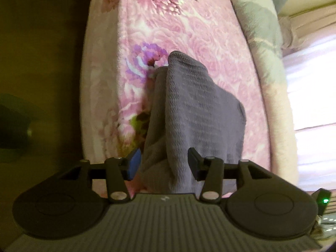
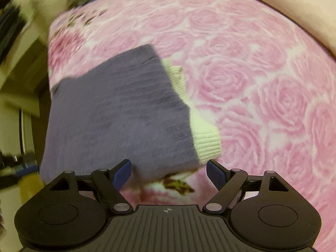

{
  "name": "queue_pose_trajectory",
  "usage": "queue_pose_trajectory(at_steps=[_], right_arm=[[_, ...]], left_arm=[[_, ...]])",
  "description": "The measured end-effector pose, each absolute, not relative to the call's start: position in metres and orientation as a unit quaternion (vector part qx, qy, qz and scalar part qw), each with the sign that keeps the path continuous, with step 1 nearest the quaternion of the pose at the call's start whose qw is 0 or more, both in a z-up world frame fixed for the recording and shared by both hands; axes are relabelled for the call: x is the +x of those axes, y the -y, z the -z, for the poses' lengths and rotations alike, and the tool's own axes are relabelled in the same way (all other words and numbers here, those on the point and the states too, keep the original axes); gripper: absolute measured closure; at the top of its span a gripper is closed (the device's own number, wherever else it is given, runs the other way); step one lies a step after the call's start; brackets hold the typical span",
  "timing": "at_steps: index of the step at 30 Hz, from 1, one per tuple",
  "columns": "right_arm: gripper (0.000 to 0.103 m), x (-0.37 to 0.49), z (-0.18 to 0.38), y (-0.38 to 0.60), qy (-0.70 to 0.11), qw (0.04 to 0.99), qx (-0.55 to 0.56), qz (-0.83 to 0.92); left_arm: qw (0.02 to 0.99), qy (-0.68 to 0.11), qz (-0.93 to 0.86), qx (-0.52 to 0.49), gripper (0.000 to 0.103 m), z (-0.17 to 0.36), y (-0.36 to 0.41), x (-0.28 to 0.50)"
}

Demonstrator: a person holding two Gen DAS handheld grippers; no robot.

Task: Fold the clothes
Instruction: 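Grasp the folded cardigan's edges with both grippers from opposite sides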

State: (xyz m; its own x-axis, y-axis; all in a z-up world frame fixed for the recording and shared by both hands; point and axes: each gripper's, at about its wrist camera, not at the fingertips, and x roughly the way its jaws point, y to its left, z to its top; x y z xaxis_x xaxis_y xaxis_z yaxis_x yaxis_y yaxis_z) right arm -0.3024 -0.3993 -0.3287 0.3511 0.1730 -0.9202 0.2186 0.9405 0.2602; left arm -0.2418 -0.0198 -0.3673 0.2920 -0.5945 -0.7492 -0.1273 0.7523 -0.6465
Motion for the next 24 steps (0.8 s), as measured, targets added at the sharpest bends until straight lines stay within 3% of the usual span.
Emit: queue_pose_trajectory(at_steps=[8,13,16,24], right_arm=[[0.022,-0.293,0.340,0.434,-0.518,0.791,0.322,0.053],[0.021,-0.277,0.343,0.435,-0.505,0.805,0.309,0.035],[0.011,-0.265,0.352,0.435,-0.512,0.807,0.293,0.014],[0.011,-0.243,0.372,0.460,-0.500,0.808,0.310,-0.038]], left_arm=[[0.694,-0.554,0.208,-0.411,0.043,0.414,0.007,-0.214],[0.672,-0.561,0.207,-0.437,0.041,0.443,0.012,-0.198],[0.657,-0.563,0.209,-0.455,0.041,0.456,0.018,-0.192],[0.660,-0.558,0.189,-0.466,0.040,0.469,0.028,-0.184]])
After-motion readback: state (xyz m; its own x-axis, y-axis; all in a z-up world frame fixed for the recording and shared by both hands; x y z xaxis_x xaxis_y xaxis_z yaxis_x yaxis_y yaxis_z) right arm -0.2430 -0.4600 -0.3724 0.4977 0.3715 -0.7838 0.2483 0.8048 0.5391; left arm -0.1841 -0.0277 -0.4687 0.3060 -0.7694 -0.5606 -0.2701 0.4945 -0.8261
